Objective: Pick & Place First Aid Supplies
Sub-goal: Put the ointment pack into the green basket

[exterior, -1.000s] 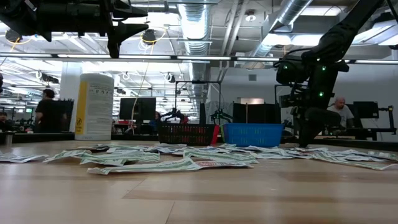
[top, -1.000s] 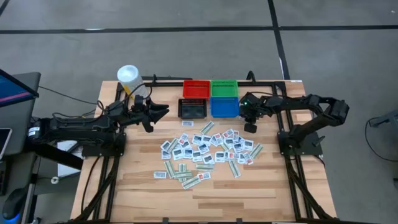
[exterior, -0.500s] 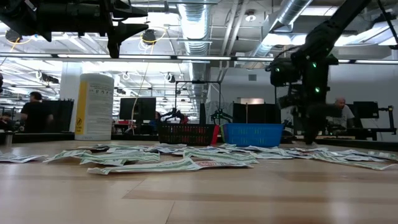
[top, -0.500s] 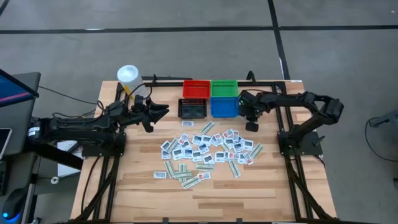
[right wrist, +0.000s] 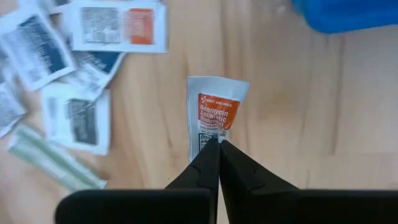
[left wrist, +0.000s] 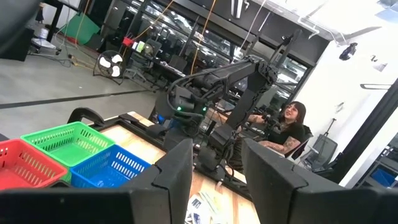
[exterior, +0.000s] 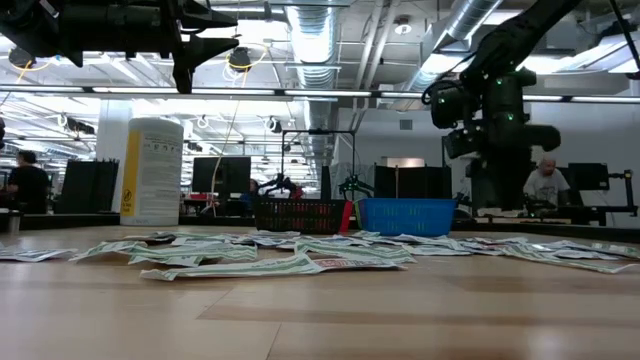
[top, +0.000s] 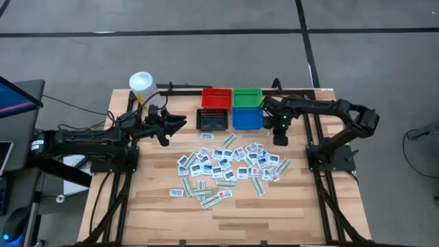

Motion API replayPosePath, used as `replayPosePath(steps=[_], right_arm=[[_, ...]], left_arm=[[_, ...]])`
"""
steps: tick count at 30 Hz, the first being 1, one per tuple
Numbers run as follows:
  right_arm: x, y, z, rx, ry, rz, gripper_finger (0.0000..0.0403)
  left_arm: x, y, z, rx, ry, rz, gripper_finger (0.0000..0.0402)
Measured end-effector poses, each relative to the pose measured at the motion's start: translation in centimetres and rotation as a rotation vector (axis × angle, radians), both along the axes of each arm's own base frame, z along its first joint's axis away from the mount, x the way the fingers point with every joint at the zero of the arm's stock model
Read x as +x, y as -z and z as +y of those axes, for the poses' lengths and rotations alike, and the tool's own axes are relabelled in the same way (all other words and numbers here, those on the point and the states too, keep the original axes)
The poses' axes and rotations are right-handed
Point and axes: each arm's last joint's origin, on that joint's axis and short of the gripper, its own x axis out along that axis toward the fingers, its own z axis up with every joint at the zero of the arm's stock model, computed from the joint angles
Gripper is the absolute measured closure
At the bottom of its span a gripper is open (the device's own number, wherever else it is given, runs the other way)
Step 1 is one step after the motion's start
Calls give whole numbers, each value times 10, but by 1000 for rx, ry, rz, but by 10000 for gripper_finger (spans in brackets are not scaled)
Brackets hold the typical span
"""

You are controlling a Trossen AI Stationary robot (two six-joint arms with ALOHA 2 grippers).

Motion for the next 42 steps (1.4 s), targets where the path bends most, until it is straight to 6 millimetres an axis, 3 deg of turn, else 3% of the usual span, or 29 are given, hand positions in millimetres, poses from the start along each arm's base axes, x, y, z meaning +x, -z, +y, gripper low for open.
replayPosePath(steps=[9, 16, 22, 29, 36, 42], right_arm=[[9, -19, -2, 82, -31, -82, 402], [23, -45, -9, 61, -64, -190, 402], [40, -77, -23, -70, -123, -343, 402], [54, -102, -57, -372, -65, -558, 402], [52, -107, -89, -565, 18, -731, 402], [43, -97, -106, -555, 81, -696, 402]], left_arm=[[0, 0, 0, 0, 0, 0, 262], [0, 0, 0, 0, 0, 0, 262], [0, 0, 0, 0, 0, 0, 262], [0, 0, 0, 0, 0, 0, 262], [0, 0, 0, 0, 0, 0, 262], [0, 0, 0, 1, -2, 0, 262]])
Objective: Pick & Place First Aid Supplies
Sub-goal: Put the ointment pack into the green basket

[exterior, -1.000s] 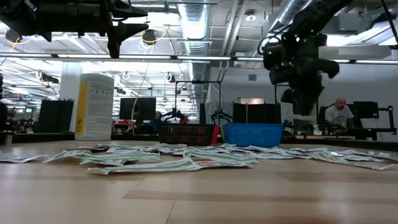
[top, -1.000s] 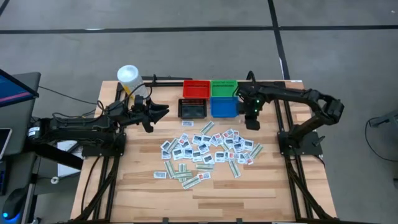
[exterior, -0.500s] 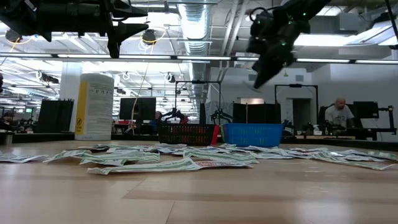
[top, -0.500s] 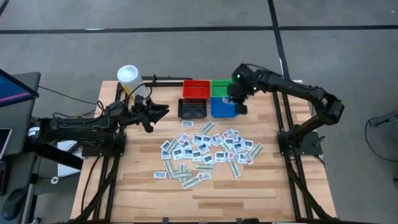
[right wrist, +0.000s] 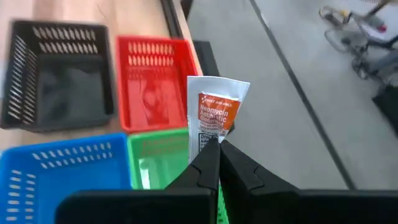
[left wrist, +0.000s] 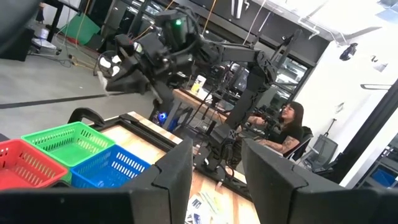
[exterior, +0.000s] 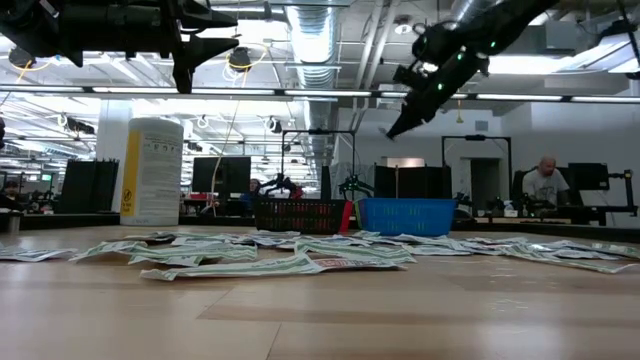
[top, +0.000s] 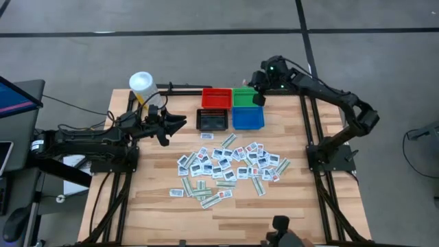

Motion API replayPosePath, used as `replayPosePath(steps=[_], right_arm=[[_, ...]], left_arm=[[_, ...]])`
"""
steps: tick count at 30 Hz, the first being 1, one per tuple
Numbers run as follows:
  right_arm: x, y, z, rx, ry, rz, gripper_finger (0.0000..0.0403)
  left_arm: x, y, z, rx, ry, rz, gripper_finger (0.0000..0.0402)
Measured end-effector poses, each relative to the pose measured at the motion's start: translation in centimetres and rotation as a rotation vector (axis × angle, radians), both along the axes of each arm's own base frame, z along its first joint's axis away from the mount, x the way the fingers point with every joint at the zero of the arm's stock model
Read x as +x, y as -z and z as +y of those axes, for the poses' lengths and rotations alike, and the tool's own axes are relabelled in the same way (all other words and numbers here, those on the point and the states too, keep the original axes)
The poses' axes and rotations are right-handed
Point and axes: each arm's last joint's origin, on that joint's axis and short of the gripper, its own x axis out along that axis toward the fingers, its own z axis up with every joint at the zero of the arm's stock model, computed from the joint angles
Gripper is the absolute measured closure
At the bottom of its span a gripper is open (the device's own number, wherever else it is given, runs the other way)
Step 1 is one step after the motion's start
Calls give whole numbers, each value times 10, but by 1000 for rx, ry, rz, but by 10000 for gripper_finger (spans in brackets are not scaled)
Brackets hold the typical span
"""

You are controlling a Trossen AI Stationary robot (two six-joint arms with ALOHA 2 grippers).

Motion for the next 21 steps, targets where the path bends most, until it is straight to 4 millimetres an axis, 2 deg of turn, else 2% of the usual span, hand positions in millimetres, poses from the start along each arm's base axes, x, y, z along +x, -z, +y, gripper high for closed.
replayPosePath(steps=[9, 14, 18, 21], right_arm=[[10, 59, -26, 128, 124, 129, 402], [12, 72, -30, 153, 175, 156, 402], [13, 71, -30, 147, 173, 150, 397], [14, 71, -28, 165, 185, 142, 377]], left_arm=[[0, 0, 1, 24, -37, 4, 262], [0, 0, 1, 23, -37, 4, 262], [0, 0, 1, 20, -36, 4, 262], [0, 0, 1, 20, -36, 3, 262]])
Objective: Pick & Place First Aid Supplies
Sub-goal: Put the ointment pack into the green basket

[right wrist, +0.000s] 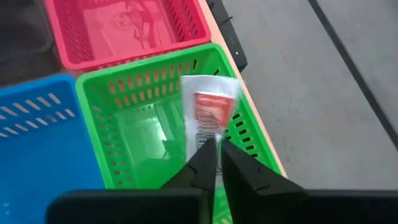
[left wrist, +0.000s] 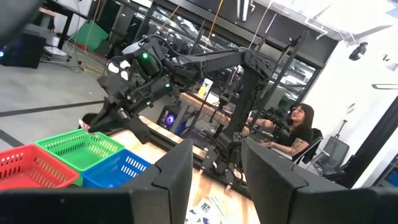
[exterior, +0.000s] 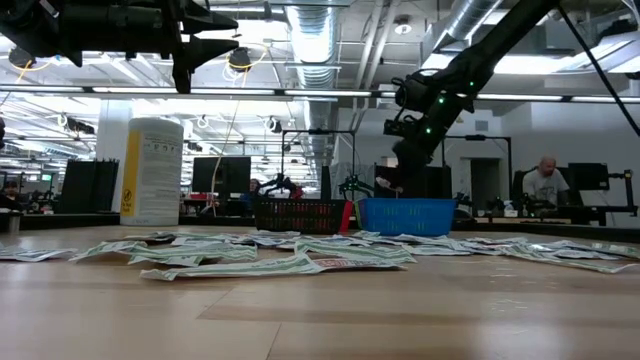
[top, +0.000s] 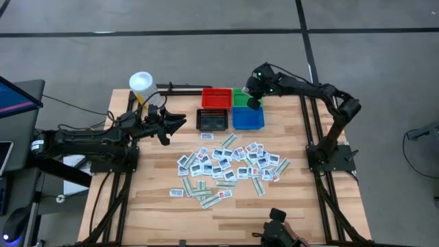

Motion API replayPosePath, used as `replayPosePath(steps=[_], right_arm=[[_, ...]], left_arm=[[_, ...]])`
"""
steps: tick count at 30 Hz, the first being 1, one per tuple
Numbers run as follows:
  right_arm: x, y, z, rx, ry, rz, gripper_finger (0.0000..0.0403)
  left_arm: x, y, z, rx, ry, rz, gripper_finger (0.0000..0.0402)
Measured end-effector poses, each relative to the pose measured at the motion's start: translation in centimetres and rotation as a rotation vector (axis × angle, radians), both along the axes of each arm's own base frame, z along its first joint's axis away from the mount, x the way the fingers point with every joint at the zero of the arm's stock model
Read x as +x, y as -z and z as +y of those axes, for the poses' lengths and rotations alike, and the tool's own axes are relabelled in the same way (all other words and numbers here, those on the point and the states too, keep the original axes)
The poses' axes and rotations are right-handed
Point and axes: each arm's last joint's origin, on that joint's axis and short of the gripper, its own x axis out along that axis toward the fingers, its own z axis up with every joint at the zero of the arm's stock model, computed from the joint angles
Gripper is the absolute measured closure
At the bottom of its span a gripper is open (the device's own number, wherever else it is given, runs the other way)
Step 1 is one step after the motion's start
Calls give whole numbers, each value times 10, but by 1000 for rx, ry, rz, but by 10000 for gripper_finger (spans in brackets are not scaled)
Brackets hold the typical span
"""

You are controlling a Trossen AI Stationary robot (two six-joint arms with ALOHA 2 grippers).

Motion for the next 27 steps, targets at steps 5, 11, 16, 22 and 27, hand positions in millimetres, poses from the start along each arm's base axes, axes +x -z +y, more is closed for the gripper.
replayPosePath(steps=[5, 11, 16, 22, 27], right_arm=[[0, 0, 1, 25, 31, -11, 317], [-2, -10, 7, 31, 28, -23, 260], [-8, -42, 20, -18, -3, -94, 241], [-24, -84, 50, -41, -130, -157, 233], [-40, -98, 79, 37, -214, -106, 237]], left_arm=[[0, 0, 0, 0, 0, -1, 262], [0, 0, 0, -16, 3, -5, 262], [0, 0, 0, -26, 6, -7, 262], [0, 0, 0, -25, 12, -7, 262], [0, 0, 0, -25, 13, -7, 262]])
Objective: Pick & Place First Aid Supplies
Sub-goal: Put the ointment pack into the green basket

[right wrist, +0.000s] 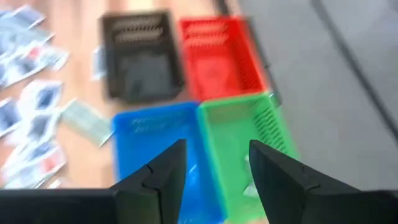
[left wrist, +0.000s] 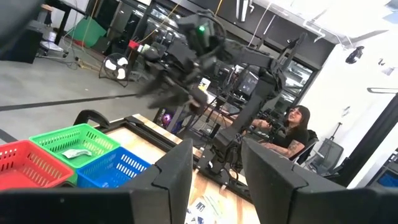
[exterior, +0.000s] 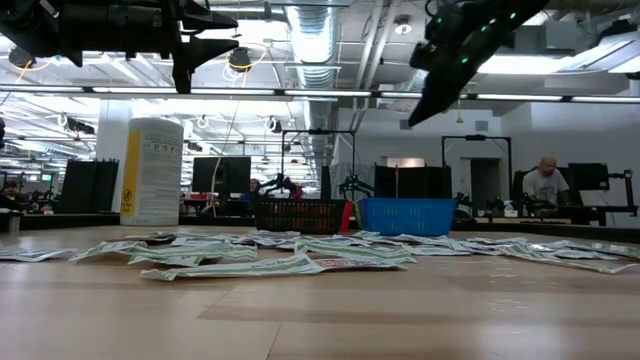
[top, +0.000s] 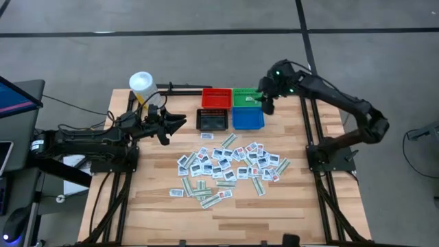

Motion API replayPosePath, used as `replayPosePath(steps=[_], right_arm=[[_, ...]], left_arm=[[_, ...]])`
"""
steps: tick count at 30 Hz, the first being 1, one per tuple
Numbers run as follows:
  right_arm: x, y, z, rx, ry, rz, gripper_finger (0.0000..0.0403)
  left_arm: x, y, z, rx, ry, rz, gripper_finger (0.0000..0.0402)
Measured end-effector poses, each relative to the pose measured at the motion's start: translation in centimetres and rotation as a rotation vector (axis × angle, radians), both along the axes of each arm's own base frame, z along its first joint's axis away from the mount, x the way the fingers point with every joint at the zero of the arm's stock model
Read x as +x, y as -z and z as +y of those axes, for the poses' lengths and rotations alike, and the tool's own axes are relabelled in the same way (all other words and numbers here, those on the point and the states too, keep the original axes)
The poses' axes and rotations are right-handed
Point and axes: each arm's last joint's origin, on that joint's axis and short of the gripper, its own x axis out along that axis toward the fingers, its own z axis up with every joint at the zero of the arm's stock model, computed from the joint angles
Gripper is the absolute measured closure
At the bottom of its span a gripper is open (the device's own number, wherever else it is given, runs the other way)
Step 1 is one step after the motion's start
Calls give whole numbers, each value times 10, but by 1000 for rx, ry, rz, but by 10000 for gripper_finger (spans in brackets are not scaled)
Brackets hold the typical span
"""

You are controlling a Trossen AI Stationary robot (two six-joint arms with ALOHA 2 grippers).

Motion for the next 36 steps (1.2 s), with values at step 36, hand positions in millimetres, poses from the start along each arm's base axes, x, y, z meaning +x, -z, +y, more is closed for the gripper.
replayPosePath(steps=[36], right_arm=[[-4, 122, 126, 311, 105, 255, 236]], left_arm=[[0, 0, -2, 8, 53, 2, 262]])
